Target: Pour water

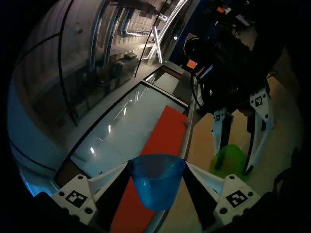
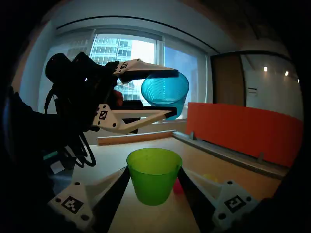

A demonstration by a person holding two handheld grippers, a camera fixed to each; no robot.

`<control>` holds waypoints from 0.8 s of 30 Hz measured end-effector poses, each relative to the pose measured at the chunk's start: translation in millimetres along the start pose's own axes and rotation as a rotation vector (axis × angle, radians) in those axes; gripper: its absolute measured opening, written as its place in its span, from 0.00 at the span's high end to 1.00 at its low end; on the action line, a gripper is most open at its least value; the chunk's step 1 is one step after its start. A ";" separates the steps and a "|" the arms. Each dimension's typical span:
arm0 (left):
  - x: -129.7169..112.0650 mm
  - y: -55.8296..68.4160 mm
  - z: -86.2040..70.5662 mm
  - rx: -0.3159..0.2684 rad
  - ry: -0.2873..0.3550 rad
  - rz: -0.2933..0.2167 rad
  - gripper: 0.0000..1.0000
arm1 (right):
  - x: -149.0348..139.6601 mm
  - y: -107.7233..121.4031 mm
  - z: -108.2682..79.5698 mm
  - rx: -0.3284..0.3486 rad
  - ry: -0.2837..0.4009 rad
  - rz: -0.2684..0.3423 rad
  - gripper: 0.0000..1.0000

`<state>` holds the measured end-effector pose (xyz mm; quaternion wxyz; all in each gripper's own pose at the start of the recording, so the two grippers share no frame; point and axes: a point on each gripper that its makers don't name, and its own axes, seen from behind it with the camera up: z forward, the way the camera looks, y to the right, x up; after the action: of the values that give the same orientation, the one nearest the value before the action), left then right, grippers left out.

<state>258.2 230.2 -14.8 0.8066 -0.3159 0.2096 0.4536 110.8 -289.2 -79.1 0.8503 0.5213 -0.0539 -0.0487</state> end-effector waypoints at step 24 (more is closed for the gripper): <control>9.3 -3.6 0.7 0.005 0.018 0.097 0.12 | 1.6 0.3 -2.2 -0.002 0.002 -0.002 0.11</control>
<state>266.0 234.8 -18.9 0.7826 -0.3074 0.2331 0.4886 112.6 -287.4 -79.8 0.8509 0.5204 -0.0524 -0.0489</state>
